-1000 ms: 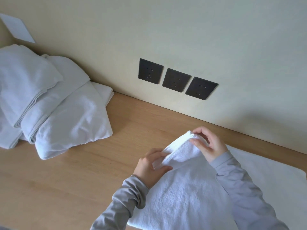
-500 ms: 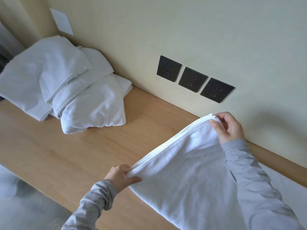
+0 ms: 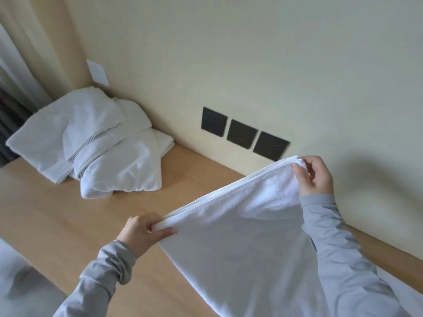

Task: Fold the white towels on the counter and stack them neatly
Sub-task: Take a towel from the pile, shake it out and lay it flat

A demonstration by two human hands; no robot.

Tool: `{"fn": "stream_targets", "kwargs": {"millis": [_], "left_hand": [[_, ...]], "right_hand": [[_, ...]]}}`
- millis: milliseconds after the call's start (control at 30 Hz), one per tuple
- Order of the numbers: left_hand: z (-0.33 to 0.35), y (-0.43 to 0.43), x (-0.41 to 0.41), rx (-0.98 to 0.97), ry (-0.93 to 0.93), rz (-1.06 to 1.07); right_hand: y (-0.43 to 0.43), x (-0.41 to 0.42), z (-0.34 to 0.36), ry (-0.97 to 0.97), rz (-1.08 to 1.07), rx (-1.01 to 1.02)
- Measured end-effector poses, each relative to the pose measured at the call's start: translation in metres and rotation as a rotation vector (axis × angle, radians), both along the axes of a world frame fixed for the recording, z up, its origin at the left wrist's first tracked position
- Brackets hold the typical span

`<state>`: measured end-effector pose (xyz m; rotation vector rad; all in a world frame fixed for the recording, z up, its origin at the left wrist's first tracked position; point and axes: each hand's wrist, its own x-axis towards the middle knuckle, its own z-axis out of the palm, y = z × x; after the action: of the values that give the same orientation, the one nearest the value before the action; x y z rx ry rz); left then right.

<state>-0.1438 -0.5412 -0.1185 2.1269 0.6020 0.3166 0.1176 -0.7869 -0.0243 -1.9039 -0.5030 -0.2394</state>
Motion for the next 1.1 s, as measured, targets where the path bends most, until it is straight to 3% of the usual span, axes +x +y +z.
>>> {"fn": "stream_targets", "kwargs": {"millis": [333,733,833,1000,1100], "left_hand": [[0.188,-0.021,0.082,0.569,-0.622,-0.104],[0.449,-0.075,0.133,1.094,-0.945,-0.386],[0.498,-0.087,0.135,1.1,-0.996,-0.343],[0.544,-0.105,0.142,0.928,-0.928,-0.272],[0.565,-0.103,0.134,0.952,-1.071,-0.258]], "right_hand": [[-0.091,0.019,0.111,-0.172,-0.084,0.356],[-0.206,0.008,0.303,-0.444,-0.164,0.632],[-0.229,-0.001,0.35,-0.511,-0.183,0.647],[-0.247,-0.023,0.392,-0.539,-0.14,0.628],[-0.268,-0.042,0.416,-0.654,-0.092,0.73]]}}
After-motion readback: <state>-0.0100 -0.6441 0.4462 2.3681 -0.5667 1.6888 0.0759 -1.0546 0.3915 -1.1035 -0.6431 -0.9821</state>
